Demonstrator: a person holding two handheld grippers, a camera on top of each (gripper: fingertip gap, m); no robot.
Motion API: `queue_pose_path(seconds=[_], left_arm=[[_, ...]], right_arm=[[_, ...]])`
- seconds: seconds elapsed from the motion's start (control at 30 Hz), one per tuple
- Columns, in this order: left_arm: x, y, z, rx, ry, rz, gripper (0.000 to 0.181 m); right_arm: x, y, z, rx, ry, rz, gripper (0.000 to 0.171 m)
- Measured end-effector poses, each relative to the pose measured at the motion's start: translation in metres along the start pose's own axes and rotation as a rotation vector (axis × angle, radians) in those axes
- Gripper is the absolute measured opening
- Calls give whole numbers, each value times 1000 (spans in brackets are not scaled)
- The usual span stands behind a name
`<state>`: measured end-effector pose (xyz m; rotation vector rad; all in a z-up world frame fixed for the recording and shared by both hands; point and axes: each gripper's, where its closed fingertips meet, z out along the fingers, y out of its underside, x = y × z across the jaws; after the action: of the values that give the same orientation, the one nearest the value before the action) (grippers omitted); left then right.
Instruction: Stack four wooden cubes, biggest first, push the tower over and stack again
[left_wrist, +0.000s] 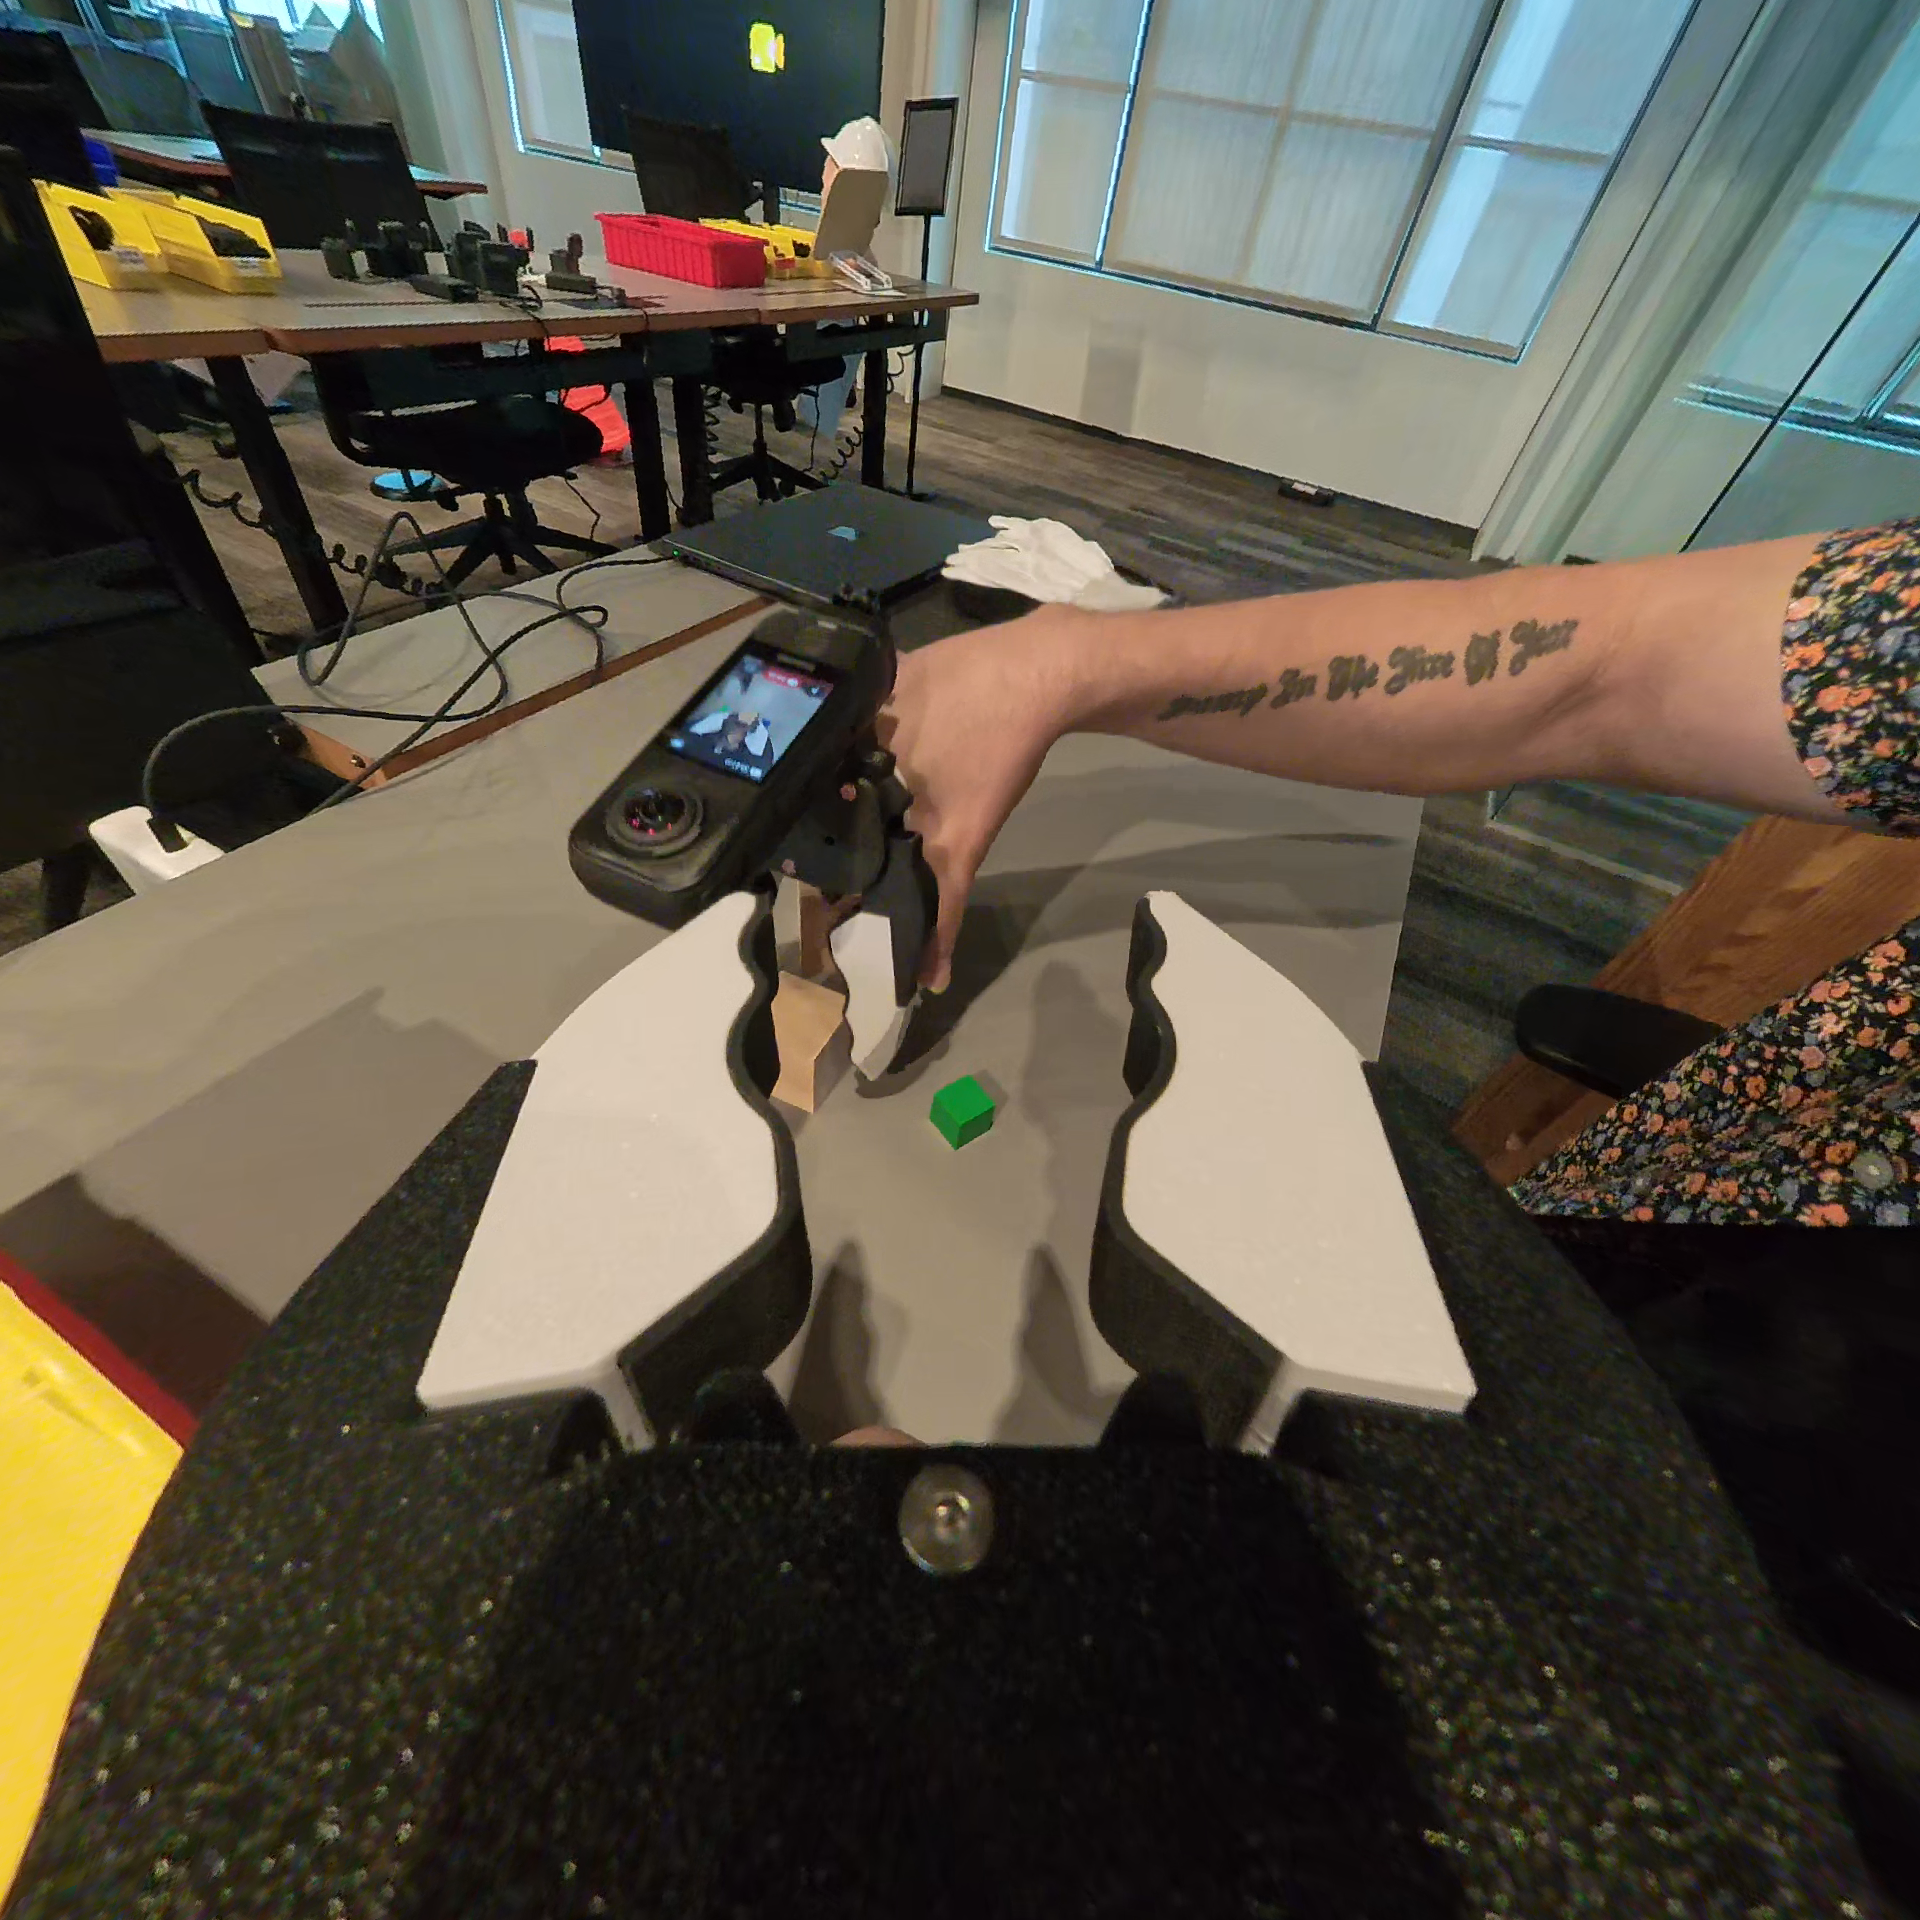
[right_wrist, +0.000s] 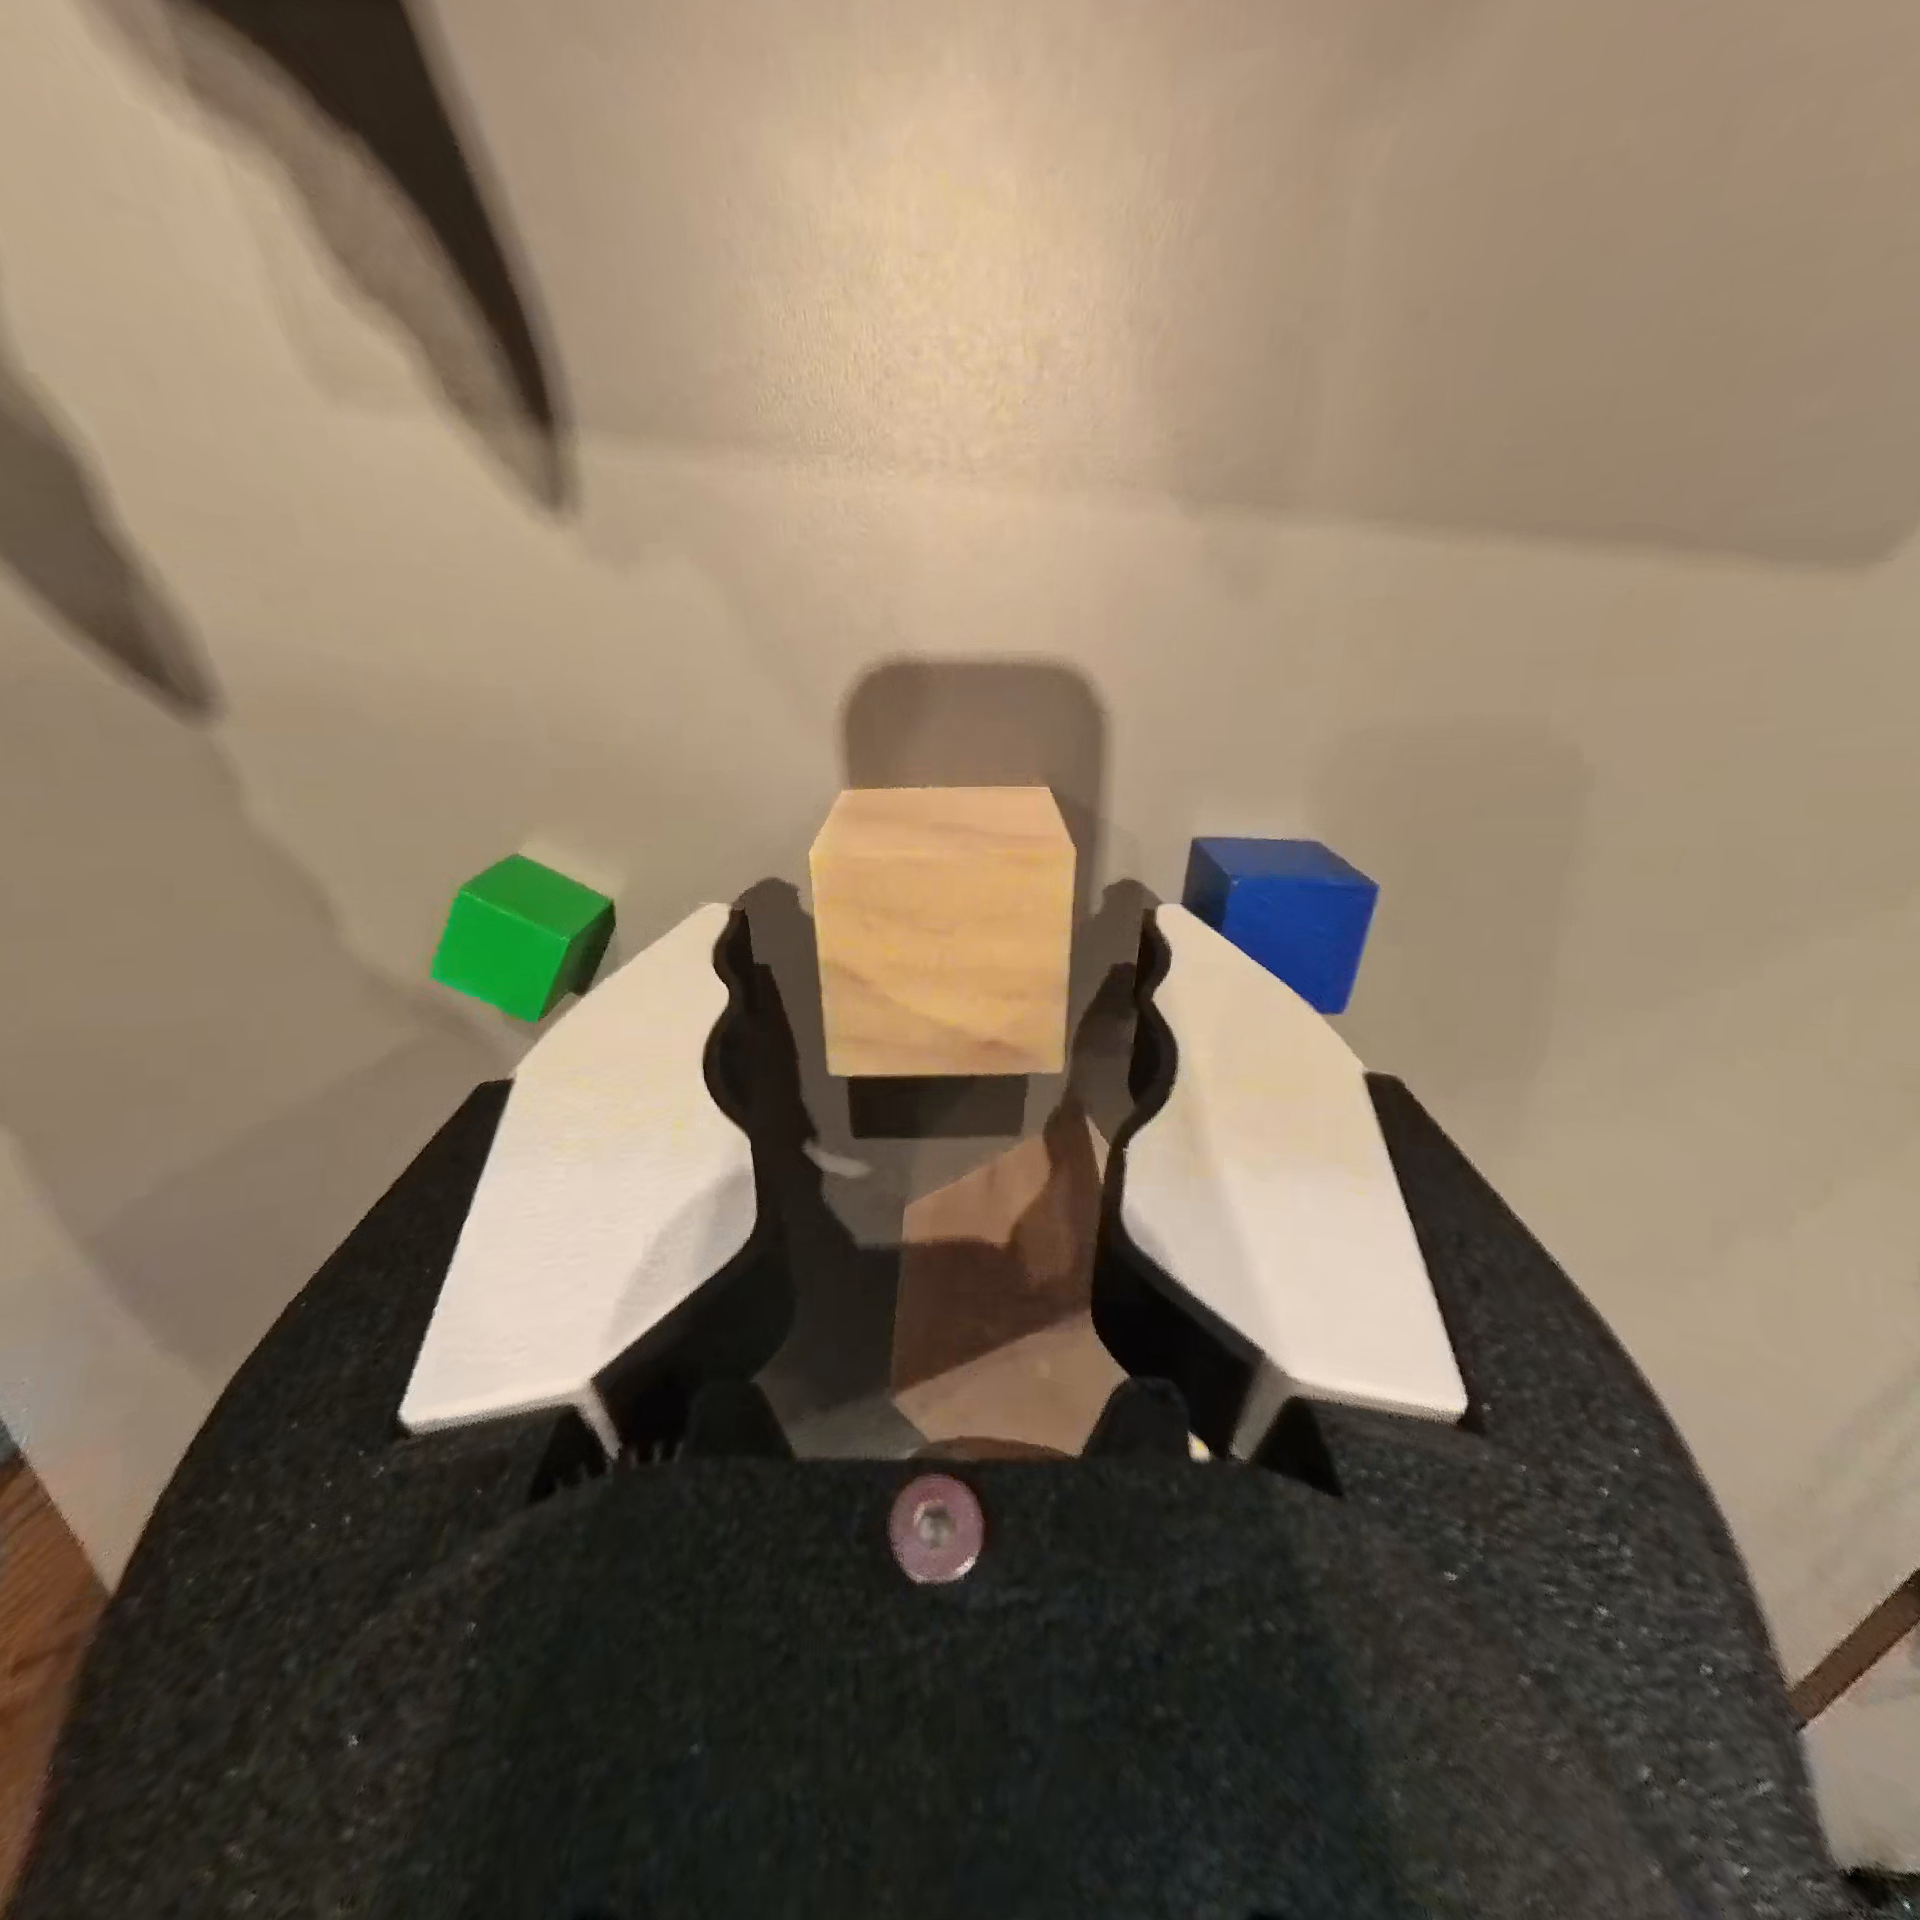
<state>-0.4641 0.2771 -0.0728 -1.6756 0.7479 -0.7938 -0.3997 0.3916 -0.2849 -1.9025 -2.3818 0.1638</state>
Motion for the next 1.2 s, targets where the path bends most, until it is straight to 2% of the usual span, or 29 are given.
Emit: queue_pose_path(seconds=[0.13, 0.2, 0.6, 0.87, 1.07, 1.2], left_arm=[[0, -1, 0, 3, -1, 2, 64], [0, -2, 0, 5, -1, 2, 64], [1, -4, 0, 11, 4, 9, 61], [4, -4, 2, 12, 13, 16, 59], [7, -3, 6, 11, 25, 20, 57], [11, -1, 10, 9, 43, 19, 56]], right_arm=[[-1, 4, 10, -15, -4, -6, 65], [-2, 2, 10, -3, -8, -14, 45], [-6, -4, -3, 43, -20, -36, 45], [1, 6, -42, 30, 2, -27, 45], [9, 22, -73, 40, 58, 83, 45], [15, 48, -80, 10, 86, 224, 45]])
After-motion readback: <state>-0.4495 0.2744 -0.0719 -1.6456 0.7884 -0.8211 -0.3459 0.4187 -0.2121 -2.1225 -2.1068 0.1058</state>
